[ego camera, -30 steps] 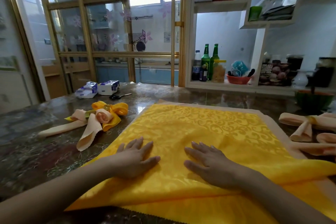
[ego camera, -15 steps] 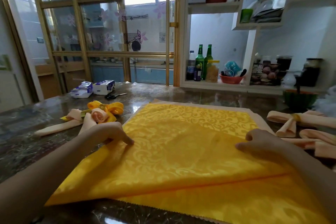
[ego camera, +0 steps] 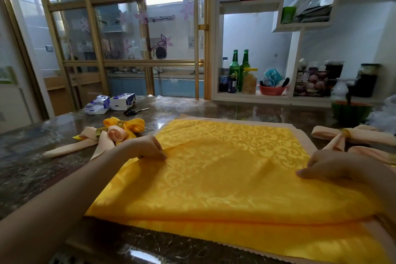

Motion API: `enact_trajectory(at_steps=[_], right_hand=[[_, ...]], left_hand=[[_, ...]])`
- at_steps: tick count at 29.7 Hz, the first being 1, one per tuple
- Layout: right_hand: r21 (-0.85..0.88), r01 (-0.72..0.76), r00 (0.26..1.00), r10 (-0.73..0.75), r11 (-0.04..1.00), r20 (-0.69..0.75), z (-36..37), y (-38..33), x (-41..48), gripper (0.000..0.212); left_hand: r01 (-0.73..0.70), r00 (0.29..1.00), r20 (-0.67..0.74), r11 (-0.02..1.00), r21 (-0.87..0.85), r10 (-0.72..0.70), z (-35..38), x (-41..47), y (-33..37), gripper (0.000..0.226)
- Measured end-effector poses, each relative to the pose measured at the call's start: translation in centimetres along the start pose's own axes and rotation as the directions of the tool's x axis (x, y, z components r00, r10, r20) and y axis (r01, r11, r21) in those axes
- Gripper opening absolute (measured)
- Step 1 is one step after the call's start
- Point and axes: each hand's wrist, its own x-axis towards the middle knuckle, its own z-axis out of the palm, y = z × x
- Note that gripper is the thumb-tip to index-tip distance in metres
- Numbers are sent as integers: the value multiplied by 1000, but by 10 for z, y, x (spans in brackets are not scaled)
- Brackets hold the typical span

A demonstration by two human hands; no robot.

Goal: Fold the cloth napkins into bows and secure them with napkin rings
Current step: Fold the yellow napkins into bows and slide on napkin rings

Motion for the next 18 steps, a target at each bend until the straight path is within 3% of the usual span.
enact_trajectory(at_steps=[6, 11, 13, 15, 18], right_hand=[[80, 117, 991, -111, 990, -76, 10, 2, -6, 12], [142, 128, 979, -103, 982, -174, 19, 4, -1, 19], [119, 87, 988, -70, 989, -138, 18, 6, -2, 24], [55, 57, 993, -51, 997, -109, 15, 5, -3, 29], [-38, 55, 995, -58, 998, -78, 8, 3, -7, 28]], left_hand=[[-12, 1000, 9, 994, -113, 13, 5, 18, -3, 38], [-48, 996, -88, 987, -156, 35, 16, 28, -5, 37], [-63, 981, -186, 994, -86, 46, 22, 27, -1, 33], [-60, 944, -318, 994, 93, 86, 28, 21, 5, 32], [-186, 885, -383, 956, 226, 263, 42, -5, 32, 42]])
